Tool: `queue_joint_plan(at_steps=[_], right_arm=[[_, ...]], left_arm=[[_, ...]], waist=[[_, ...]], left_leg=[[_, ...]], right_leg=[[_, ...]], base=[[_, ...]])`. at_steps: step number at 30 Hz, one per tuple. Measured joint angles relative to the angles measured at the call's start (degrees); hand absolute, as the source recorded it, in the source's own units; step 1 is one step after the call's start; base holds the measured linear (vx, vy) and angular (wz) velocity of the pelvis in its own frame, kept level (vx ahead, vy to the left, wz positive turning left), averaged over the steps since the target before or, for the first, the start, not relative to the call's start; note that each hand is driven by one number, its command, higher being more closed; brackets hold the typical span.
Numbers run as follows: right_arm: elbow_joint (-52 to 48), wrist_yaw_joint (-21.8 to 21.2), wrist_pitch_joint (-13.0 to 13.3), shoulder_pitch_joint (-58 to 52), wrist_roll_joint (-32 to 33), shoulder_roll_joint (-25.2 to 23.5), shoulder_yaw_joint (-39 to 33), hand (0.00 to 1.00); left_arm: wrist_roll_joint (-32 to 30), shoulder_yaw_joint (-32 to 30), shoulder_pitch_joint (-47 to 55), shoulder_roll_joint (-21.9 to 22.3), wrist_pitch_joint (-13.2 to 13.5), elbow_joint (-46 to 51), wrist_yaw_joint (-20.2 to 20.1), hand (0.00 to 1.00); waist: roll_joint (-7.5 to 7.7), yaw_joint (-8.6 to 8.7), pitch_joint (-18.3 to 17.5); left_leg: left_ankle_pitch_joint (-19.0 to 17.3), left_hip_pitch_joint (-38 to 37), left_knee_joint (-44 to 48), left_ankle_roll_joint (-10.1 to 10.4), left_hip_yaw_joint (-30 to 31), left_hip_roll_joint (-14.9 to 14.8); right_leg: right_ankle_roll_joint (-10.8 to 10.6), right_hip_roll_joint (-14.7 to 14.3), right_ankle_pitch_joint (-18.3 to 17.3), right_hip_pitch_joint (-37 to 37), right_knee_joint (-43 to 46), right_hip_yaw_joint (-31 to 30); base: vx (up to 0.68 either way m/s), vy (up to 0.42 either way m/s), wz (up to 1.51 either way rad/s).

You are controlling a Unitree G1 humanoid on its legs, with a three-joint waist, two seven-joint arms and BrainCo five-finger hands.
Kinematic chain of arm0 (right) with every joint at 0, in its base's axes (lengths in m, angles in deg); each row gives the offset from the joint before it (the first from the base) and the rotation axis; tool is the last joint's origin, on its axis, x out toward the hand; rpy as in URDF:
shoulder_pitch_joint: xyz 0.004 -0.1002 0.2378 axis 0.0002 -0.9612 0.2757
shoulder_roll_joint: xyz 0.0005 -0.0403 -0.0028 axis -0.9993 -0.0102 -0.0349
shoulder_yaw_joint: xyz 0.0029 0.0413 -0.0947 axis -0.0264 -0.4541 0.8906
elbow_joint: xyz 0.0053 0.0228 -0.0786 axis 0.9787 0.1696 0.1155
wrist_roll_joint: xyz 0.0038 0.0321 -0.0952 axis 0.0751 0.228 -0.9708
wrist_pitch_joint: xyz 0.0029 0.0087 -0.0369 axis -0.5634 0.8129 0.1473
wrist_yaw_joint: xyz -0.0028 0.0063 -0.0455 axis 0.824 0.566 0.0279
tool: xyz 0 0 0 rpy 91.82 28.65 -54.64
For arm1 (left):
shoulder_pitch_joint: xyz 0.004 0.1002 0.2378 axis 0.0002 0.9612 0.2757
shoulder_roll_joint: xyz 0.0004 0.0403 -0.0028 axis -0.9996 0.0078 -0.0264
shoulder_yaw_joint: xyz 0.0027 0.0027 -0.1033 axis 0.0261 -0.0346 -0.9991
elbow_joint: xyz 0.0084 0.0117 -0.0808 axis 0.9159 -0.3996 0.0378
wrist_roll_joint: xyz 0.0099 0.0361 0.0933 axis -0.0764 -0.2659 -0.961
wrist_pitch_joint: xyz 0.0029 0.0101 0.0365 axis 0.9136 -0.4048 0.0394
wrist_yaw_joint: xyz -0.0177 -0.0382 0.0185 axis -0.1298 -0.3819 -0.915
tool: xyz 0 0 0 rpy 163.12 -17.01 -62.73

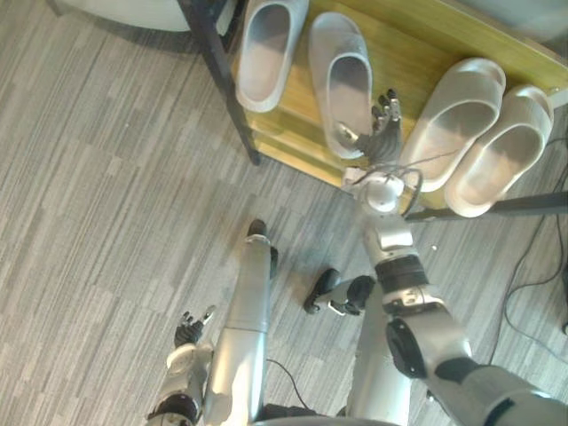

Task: Organize the slippers on the shoe rack

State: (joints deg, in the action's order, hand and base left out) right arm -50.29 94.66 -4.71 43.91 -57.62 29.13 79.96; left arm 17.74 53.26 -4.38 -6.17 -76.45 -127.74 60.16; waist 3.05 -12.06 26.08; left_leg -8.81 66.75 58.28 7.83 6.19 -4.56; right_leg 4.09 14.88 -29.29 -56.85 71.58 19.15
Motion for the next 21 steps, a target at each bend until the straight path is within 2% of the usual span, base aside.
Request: queue_joint_plan(at_steps=[5,8,12,21], right_arm=[[0.0,-1.22,0.35,-0.25,2.3,-2.13,1.83,0.0],[0.0,-2.08,0.38,-0.71,2.32,-2.71,4.58,0.0],[0.01,-2.36,0.38,-0.46,2.34,-4.32,4.77,0.0],[4.79,-1.57,0.26,3.45,3.39,-4.11,4.83,0.0]], left_arm=[[-0.04,-0.83,-0.03,0.17,-0.15,0.06,0.06,0.0],[-0.08,-1.02,-0.05,0.18,-0.2,0.1,0.09,0.0],[-0.11,-1.01,-0.06,0.2,-0.2,0.12,0.16,0.0],[-0.61,-0.99,-0.27,0.34,0.07,0.13,0.3,0.0]], waist=[[0.31,0.01,0.26],[0.35,-0.01,0.28],[0.33,-0.1,0.29],[0.02,-0.49,0.48]], left_leg=[[-0.2,-0.88,-0.01,-0.22,-0.34,-0.02],[-0.56,-1.16,-0.06,-0.26,-0.55,-0.06],[-0.9,-1.17,0.16,-0.64,-0.81,-0.07],[-1.97,-1.91,1.02,-0.75,-1.0,-0.36]], right_leg=[[-0.24,-0.01,-0.1,0.71,-0.16,-0.35],[-0.42,0.0,-0.12,1.09,-0.47,-0.38],[-0.77,0.04,-0.05,1.22,-0.68,-0.61],[-1.04,0.04,-0.22,2.17,-0.67,-0.78]], base=[[0.0,0.0,0.0],[0.0,0.0,0.0],[-0.01,0.016,-0.01],[-0.01,0.005,-0.01]])
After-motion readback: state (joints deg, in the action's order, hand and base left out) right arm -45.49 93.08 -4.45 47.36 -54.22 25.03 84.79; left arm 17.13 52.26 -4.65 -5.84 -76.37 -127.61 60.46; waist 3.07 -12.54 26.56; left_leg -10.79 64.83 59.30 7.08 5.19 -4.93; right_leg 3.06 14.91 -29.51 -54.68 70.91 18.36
